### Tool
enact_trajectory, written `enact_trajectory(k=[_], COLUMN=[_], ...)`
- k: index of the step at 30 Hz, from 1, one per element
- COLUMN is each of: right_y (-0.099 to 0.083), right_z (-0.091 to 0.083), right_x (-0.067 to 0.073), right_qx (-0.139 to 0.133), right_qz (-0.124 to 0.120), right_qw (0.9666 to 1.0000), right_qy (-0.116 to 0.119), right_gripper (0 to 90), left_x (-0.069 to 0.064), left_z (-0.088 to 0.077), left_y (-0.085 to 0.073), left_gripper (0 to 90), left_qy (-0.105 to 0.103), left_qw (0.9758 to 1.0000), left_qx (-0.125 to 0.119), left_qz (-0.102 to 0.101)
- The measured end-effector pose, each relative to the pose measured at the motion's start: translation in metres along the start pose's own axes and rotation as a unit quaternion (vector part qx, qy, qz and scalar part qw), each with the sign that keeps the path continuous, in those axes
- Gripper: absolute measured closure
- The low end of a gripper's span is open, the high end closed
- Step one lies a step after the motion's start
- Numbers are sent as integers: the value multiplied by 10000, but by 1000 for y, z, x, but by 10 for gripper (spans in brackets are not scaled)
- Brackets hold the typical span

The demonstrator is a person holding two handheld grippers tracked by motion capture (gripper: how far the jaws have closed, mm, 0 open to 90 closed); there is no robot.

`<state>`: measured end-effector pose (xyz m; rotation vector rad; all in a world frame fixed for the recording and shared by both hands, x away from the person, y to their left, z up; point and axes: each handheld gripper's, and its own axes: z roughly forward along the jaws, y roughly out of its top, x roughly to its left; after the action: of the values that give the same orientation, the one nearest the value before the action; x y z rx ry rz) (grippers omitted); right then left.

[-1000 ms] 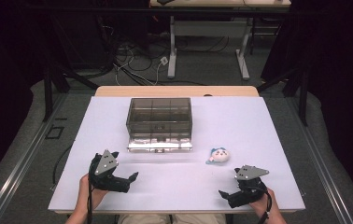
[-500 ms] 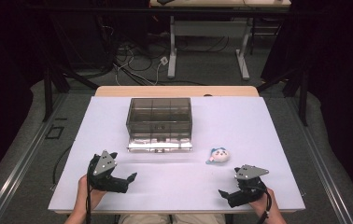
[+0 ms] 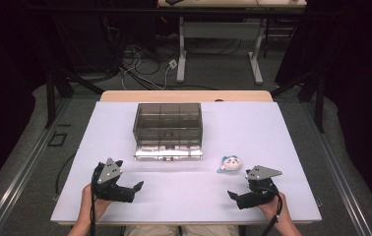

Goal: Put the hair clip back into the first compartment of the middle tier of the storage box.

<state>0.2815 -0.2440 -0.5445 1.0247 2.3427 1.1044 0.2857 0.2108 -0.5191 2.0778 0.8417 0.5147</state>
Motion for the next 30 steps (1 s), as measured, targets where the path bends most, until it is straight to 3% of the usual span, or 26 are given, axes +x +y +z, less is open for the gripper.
enact_trajectory(k=[10,30], right_y=[13,43], right_z=[10,43], right_x=[-10,-31], right_qx=[15,220], right_qz=[326,514], right_qw=[9993,9976], right_qy=[-172,-409], right_gripper=[0,26], left_x=[0,-1], left_z=[1,1], left_y=[-1,-4], left_gripper=[2,1], left_qy=[18,16], left_qw=[10000,10000], left_qx=[15,68], left_qz=[-6,22])
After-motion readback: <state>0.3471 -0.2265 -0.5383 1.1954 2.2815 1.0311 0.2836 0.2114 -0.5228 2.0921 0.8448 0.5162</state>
